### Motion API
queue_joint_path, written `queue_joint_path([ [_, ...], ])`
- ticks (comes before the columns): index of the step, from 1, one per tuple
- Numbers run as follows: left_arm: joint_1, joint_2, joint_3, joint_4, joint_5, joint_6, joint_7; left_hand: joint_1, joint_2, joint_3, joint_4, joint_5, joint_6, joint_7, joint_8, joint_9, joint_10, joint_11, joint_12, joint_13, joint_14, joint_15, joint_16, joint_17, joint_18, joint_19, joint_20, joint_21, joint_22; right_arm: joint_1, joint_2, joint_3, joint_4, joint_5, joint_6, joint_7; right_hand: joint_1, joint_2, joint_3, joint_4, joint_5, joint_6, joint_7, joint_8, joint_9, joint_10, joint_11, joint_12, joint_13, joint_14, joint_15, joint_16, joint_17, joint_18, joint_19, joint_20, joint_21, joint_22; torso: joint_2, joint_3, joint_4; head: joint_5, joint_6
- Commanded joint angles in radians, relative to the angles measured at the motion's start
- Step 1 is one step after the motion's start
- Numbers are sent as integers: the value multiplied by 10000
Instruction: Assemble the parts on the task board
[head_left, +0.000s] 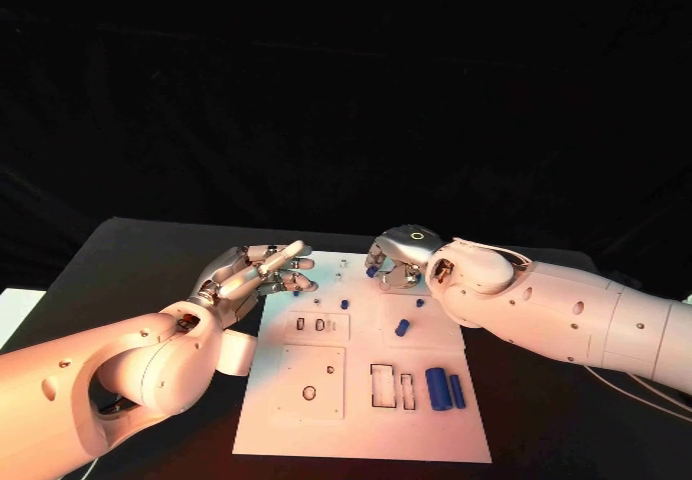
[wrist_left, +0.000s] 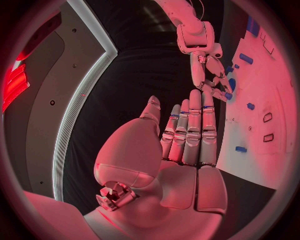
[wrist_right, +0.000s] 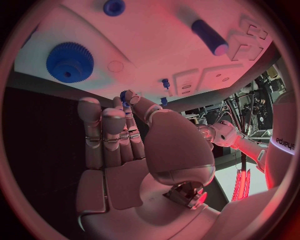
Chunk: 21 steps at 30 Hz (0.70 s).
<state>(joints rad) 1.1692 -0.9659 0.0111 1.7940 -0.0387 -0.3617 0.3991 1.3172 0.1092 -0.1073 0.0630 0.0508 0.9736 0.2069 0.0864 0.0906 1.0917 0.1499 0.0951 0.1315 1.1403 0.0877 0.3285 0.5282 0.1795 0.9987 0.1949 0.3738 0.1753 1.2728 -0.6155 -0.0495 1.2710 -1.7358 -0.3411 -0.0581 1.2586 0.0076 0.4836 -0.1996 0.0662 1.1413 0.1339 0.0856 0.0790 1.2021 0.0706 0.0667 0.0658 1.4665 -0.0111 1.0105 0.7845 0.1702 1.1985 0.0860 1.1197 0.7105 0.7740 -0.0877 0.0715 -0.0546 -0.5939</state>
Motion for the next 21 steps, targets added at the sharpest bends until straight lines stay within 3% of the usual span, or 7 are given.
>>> queue_joint_path([
  [1,13,7,10,24,17,214,11,-16,94,18,-53,4,11,33,-47,-6,-23,-7,-44,16,-57,11,-53,-14,18,-64,30,-52,-14,14,204,7,-187,-23,-645,-340,-25,16,70,76,97,4,16,5,109,-6,23,-41,-12,119,-44,44,12,-205,65,3,69,18,25,-9,4,6,60],
  [14,17,58,10,28,-15,216,-19,13,112,27,-78,5,21,23,-47,-3,-13,-13,-48,18,-62,12,-97,-21,21,-74,34,-66,-23,69,1104,15,-1134,125,-721,-543,-77,-89,94,124,108,-41,49,-41,106,-79,57,-58,-22,105,-19,102,48,-210,47,20,110,53,71,-44,35,-18,165],
  [21,18,142,9,-22,-31,228,-30,26,119,32,-88,4,21,23,-49,-3,-12,-13,-51,17,-64,12,-114,-23,22,-79,36,-72,-26,71,1482,17,-1586,200,-763,-606,-99,-149,101,144,102,-59,59,-63,104,-118,69,-59,-24,96,-8,123,55,-212,37,31,129,69,129,-97,64,-77,199],
])
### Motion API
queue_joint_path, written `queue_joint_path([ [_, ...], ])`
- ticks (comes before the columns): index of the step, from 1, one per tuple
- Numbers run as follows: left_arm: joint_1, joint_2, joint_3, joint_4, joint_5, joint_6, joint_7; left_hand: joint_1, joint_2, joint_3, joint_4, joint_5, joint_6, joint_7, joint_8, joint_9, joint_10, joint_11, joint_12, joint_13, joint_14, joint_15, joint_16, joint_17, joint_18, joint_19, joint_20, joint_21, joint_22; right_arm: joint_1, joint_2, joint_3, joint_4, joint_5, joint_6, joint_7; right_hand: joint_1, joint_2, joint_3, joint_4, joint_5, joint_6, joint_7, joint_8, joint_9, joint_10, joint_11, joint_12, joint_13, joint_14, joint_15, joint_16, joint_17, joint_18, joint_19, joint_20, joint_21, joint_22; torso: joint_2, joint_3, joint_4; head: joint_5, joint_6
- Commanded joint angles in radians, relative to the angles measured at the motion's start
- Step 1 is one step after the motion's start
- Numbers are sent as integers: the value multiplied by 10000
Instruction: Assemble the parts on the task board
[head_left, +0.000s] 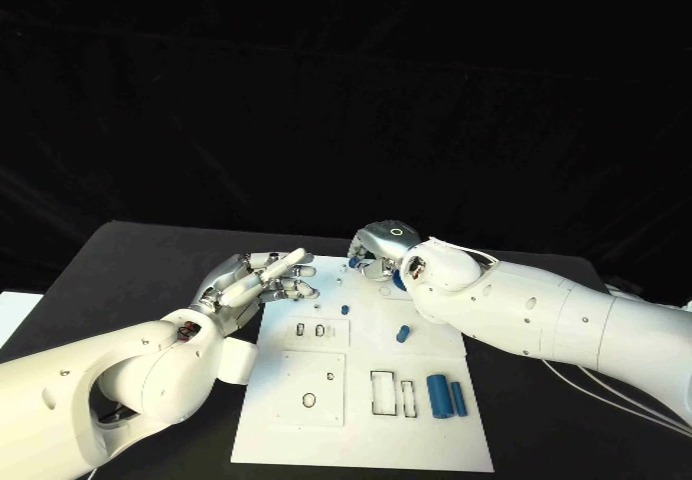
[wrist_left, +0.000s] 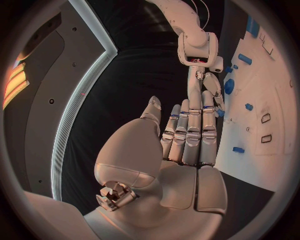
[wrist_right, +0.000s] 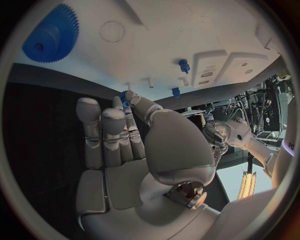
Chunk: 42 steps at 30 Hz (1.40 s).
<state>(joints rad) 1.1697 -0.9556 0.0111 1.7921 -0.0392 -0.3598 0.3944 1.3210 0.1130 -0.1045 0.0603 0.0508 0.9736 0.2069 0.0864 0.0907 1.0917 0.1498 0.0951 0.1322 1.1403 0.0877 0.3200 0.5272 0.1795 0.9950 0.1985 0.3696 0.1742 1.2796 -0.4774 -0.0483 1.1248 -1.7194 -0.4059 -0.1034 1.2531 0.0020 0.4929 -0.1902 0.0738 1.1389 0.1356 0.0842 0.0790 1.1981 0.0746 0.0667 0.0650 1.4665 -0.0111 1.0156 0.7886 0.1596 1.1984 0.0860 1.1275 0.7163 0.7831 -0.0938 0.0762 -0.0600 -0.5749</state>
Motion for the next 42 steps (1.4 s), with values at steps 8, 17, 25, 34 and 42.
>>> queue_joint_path([
  [8,13,55,8,-3,-27,211,14,-12,81,4,-60,4,21,23,-49,-3,-13,-13,-51,10,-64,12,-29,-13,22,-43,0,-31,-14,-4,293,4,-306,124,127,-68,-79,-148,-1,81,-9,-41,48,-63,106,-104,39,-55,-15,89,2,94,22,-107,28,41,67,23,93,-53,35,-22,-23],
  [17,13,71,8,-5,-28,214,6,-12,81,4,-60,4,21,23,-49,-3,-13,-13,-51,10,-64,12,-29,-13,22,-43,0,-31,-14,-21,447,2,-393,162,322,-12,-107,-176,-11,111,-37,-42,50,-71,107,-117,44,-52,-14,83,8,106,24,-108,23,49,79,36,114,-65,32,9,-70],
  [25,13,111,8,-36,-28,211,-6,0,87,5,-74,4,16,28,-56,-4,-18,-10,-60,9,-69,14,-58,-18,22,-51,3,-42,-21,-24,542,1,-491,158,333,-84,-148,-197,-24,161,-57,-53,54,-85,107,-137,50,-53,-14,74,15,112,15,-106,8,57,82,31,114,-65,24,15,-93],
  [34,13,131,8,-65,-28,203,-2,0,87,5,-74,4,15,28,-56,-4,-19,-9,-60,8,-69,14,-59,-18,22,-51,3,-42,-21,-22,668,0,-688,210,362,-205,-294,-520,-66,385,-78,-927,328,-243,-91,-868,259,-67,-32,-30,201,34,-177,-86,-131,193,41,-86,112,-70,33,15,-110],
  [42,15,126,8,-98,-28,171,6,0,96,1,-79,4,-3,43,-71,-8,-36,0,-76,5,-66,19,-89,-21,23,-57,7,-52,-28,-21,663,-4,-698,320,90,-151,-205,-799,-528,561,-167,-1770,413,-225,-123,-1893,426,-47,-26,-218,320,-391,-797,-4,-434,347,-230,-542,117,-46,-17,104,-114],
])
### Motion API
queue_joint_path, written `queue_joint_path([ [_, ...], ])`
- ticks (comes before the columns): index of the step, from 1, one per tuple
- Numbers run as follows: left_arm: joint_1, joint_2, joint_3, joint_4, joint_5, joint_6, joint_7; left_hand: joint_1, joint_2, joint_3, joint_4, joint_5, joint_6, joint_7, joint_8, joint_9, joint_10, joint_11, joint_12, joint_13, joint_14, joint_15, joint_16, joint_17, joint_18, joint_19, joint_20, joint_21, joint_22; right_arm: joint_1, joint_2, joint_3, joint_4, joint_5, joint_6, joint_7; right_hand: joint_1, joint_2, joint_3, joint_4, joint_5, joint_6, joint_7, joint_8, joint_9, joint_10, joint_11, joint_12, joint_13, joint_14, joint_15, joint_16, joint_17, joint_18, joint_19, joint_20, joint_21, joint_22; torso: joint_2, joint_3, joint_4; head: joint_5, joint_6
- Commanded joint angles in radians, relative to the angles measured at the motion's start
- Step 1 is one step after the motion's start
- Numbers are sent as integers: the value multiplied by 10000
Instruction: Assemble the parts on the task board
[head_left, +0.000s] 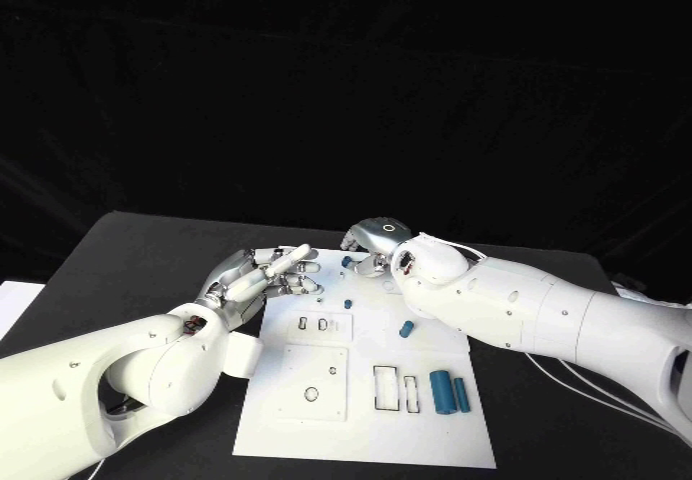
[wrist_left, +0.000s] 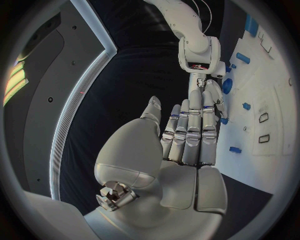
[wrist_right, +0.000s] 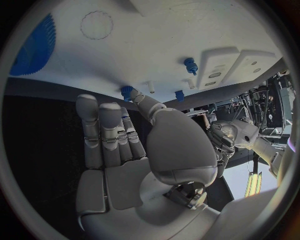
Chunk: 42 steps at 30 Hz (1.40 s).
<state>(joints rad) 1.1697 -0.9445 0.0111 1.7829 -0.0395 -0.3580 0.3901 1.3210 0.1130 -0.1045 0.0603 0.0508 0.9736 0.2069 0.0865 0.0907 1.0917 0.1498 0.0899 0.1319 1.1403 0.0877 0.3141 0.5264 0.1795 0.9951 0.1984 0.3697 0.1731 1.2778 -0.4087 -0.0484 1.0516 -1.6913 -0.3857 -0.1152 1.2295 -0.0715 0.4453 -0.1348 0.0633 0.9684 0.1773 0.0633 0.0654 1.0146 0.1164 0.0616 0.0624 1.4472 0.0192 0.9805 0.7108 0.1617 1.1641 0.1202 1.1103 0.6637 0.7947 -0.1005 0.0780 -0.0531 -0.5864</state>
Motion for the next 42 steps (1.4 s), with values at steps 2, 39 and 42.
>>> queue_joint_path([
  [2,16,-3,9,-23,-25,143,52,-1,100,0,-81,4,-9,48,-76,-10,-42,4,-29,7,-65,21,-37,-14,23,-59,9,-56,-19,-2,-110,-2,138,62,-266,-9,48,-72,-91,17,-62,-75,4,-13,18,-90,16,5,2,-30,22,-60,-51,-23,-98,10,-64,-26,-8,30,-61,49,1],
  [39,23,40,6,-320,-25,233,42,35,151,24,-108,5,-7,44,-82,-8,-38,3,-37,8,-37,21,-79,-14,27,-56,14,-67,-28,-10,-2964,303,2227,2966,2004,-1333,515,-82,-3191,1860,1514,-705,-261,274,160,1849,-584,6512,6314,580,-405,3251,4113,-516,1233,-354,1860,3074,-219,190,-348,70,-24],
  [42,23,44,6,-324,-25,238,39,35,151,24,-108,5,-7,44,-82,-8,-38,3,-37,8,-37,21,-79,-14,27,-56,14,-67,-28,-49,-2862,302,2096,2973,2023,-1313,557,-52,-3194,1864,1532,-694,-263,285,163,1832,-585,6559,6383,581,-405,3280,4151,-518,1235,-353,1875,3095,-221,188,-337,51,-44],
])
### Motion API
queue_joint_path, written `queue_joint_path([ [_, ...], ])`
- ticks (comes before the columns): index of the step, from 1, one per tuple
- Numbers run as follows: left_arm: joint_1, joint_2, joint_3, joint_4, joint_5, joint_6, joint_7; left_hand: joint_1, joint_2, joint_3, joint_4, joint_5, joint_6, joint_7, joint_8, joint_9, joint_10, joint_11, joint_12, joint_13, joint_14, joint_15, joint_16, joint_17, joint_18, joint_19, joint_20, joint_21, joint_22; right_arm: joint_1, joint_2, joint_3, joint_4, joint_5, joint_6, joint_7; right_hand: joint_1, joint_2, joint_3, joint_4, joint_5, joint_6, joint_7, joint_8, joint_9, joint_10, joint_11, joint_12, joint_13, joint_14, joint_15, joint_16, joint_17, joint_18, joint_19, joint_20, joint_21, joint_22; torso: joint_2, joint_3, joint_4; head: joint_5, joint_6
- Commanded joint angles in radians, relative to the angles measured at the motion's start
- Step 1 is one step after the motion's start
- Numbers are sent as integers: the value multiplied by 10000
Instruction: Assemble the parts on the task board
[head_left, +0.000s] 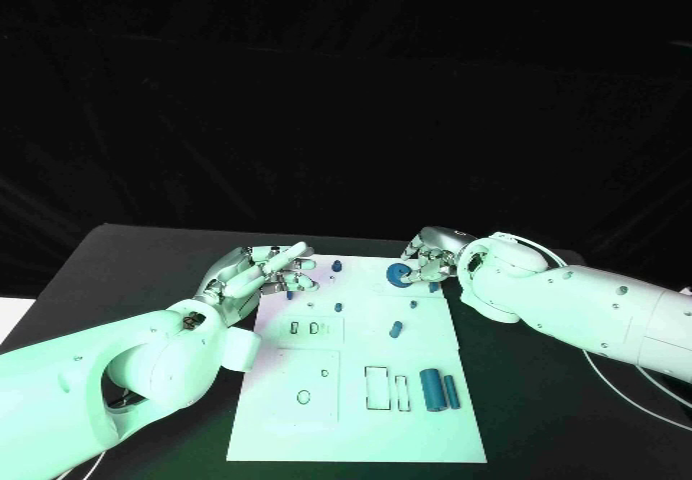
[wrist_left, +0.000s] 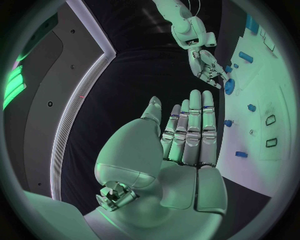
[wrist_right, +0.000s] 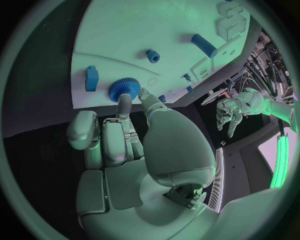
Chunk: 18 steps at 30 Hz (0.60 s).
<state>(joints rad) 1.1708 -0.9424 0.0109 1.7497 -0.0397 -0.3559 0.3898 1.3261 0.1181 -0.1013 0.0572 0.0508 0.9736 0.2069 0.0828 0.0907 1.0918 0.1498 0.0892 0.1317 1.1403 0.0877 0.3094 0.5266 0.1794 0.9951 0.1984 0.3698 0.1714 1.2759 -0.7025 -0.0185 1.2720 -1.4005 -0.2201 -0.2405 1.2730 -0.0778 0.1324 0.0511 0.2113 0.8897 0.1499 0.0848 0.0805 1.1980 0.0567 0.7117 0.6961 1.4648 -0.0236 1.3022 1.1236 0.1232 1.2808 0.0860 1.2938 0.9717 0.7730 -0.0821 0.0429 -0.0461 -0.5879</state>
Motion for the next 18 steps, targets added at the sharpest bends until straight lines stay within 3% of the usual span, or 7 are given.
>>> queue_joint_path([
  [1,12,25,8,6,-23,219,43,-17,99,-8,-76,5,-7,44,-44,-8,-38,3,-30,10,-37,21,-32,-15,27,-56,14,-67,-10,-47,113,2,-158,68,361,-48,148,30,-66,8,63,99,11,77,13,-15,11,79,82,406,22,78,41,-137,73,-11,53,35,-5,3,19,-23,-42],
  [18,12,33,8,-28,-23,239,29,-17,99,-8,-76,5,-7,44,-44,-8,-38,3,-30,10,-37,21,-32,-15,27,-56,14,-67,-10,-107,367,1,-616,114,80,-6,356,298,15,39,144,239,-10,173,39,20,-13,407,521,419,8,225,236,-172,154,-17,203,278,-38,21,-19,17,-120],
])
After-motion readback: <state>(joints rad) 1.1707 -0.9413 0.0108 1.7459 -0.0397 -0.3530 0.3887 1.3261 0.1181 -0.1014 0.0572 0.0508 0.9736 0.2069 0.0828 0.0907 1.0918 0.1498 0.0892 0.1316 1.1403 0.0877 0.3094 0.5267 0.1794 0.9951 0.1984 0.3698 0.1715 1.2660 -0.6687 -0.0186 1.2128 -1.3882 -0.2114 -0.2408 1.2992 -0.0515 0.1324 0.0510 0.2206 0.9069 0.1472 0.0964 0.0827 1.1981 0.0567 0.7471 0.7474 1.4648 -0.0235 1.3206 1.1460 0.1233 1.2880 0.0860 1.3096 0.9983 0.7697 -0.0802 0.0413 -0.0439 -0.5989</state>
